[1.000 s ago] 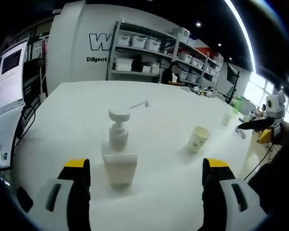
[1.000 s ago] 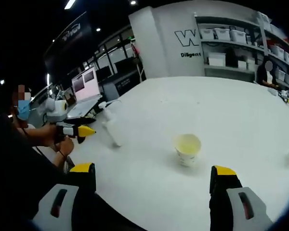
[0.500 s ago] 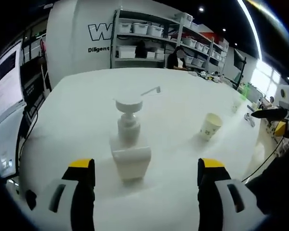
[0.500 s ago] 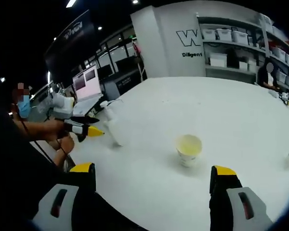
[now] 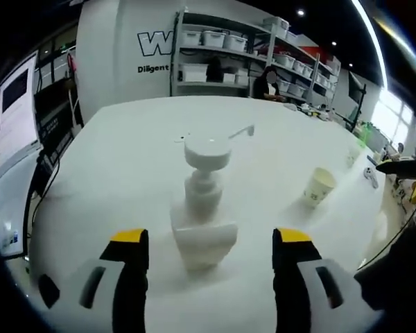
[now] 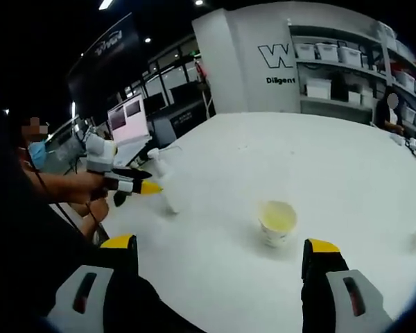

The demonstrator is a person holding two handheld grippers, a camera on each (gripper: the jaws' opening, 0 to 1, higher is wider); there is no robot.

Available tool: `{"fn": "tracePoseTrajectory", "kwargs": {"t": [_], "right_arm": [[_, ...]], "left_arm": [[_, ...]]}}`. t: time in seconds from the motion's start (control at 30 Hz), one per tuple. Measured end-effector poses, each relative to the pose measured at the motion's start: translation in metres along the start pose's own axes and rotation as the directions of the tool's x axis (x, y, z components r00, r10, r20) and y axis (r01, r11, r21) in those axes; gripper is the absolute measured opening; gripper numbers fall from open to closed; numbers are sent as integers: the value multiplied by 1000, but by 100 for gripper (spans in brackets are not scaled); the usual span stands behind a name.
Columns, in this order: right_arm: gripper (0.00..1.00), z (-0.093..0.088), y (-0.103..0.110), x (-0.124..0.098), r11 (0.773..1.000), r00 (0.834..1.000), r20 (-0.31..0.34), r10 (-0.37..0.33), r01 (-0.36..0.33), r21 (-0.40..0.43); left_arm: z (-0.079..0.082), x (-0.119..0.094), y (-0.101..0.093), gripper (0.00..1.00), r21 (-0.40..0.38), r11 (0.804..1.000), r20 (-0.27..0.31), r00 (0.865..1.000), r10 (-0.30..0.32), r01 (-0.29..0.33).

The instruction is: Hold the bottle steady, press the pump all the way down and release, and repeat the specified number of times to dispense into the cup

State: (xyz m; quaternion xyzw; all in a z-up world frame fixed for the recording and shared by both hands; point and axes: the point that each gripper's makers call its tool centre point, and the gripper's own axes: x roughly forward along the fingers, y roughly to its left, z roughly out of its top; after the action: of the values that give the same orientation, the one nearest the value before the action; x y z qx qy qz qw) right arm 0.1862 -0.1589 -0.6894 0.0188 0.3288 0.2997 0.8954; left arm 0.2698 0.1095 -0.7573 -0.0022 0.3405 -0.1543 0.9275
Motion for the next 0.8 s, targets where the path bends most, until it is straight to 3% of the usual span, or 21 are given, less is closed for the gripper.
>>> {"fn": "tracePoseTrajectory", "kwargs": {"t": [0.27,0.33,0.4,0.5,0.53,0.63,0.8], "right_arm": [[98,2,-3,6,1000,1000,-6,1,-1,-11],[98,1,-4,6,1000,1000,-6,2,-2,-7],[98,-6,-6,6,1000,1000,-27,-2,2,-3],[97,-12,-9,4,999,1000,-26,-11,12,40],[98,-13,-7,4,998,1000,-25,6,-4,57],[97,-11,-11,7,1000,999,-42,-14,13,-8],[96,1,-13,9,999,1000,2,-26,26,26]], "left_arm": [[0,10,2,61,13,1000,12,1000,27,-28],[4,12,5,54,49,998,69,997,38,-41],[1,11,5,48,54,998,62,997,42,-45],[6,13,11,48,60,996,100,993,64,-71],[4,16,13,49,44,997,87,994,65,-69],[5,21,10,50,76,995,97,994,58,-66],[2,30,7,46,97,993,83,995,57,-65]]}}
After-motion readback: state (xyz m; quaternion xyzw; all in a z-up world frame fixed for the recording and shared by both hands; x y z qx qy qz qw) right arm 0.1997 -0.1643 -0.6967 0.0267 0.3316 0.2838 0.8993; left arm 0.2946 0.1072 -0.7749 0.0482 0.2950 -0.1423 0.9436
